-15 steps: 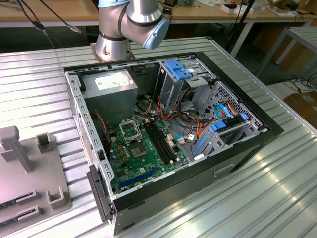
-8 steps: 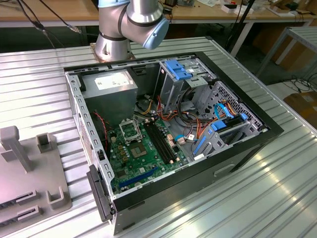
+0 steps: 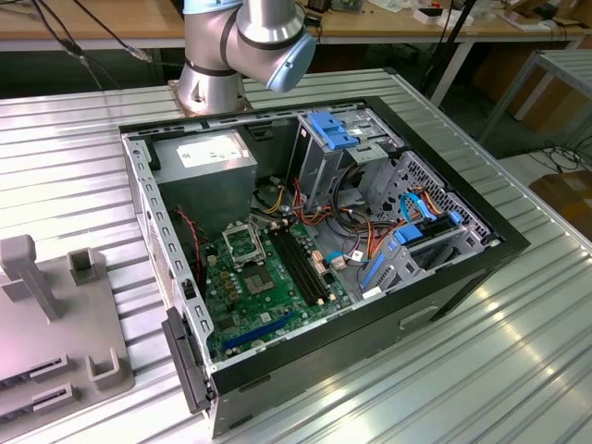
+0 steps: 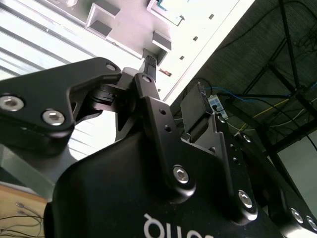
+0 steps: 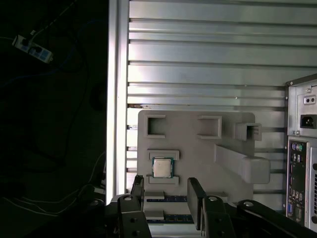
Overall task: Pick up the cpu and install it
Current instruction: 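Pick up the cpu and move it towards the insertion slot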
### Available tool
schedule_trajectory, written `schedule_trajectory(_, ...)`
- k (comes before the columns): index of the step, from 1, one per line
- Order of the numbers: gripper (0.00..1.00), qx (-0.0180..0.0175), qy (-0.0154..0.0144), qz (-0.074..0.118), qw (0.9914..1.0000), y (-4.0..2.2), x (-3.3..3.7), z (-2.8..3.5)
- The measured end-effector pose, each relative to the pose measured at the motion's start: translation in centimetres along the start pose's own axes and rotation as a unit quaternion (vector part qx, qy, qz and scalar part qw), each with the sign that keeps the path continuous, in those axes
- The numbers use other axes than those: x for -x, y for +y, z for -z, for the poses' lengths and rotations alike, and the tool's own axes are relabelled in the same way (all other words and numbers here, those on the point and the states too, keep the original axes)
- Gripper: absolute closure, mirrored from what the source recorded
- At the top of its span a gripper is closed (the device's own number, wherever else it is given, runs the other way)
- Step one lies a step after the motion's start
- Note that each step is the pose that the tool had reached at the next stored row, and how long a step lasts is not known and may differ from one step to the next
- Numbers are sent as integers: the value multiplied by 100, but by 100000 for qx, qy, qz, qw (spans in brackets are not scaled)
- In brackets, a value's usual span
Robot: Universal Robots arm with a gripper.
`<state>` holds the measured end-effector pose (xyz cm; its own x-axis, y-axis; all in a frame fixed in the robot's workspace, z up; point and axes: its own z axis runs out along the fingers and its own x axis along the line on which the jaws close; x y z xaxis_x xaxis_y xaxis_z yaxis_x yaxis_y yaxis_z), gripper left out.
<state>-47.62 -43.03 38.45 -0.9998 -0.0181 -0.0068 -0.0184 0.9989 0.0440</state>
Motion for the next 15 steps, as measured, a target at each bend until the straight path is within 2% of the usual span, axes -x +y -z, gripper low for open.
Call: schedule_trajectory(15, 52, -4, 1, 0, 100000, 0, -11, -6)
